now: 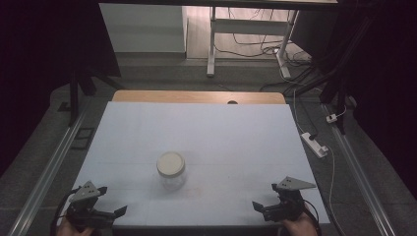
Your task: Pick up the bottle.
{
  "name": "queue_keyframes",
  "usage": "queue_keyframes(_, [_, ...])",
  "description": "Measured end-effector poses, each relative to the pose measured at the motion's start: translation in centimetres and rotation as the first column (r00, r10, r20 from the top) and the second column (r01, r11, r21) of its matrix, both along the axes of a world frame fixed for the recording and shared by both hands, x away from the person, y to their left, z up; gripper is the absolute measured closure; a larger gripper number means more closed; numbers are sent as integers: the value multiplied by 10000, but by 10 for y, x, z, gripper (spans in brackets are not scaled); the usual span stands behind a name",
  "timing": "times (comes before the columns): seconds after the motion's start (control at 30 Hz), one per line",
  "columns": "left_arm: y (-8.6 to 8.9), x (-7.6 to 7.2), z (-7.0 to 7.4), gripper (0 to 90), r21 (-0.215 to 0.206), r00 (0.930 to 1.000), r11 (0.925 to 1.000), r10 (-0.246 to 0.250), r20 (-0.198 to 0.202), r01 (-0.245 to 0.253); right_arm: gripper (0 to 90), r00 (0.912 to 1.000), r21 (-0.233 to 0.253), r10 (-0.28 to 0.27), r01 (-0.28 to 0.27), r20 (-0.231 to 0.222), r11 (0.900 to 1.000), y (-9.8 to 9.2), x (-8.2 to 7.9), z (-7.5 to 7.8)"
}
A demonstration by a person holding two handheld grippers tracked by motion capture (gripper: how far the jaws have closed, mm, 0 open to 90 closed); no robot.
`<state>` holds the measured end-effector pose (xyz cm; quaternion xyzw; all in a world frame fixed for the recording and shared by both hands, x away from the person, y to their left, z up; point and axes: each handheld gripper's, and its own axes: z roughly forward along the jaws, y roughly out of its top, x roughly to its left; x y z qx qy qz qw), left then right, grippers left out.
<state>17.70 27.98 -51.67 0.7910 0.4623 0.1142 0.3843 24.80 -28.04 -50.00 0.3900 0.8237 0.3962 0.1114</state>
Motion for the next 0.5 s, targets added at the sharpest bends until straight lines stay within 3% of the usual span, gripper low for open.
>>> queue_keyframes(0.5, [-10, 8, 5, 0, 123, 9990, 9996, -261, 363, 257, 0, 9999, 87, -82, 82, -101, 9999, -1, 1, 0])
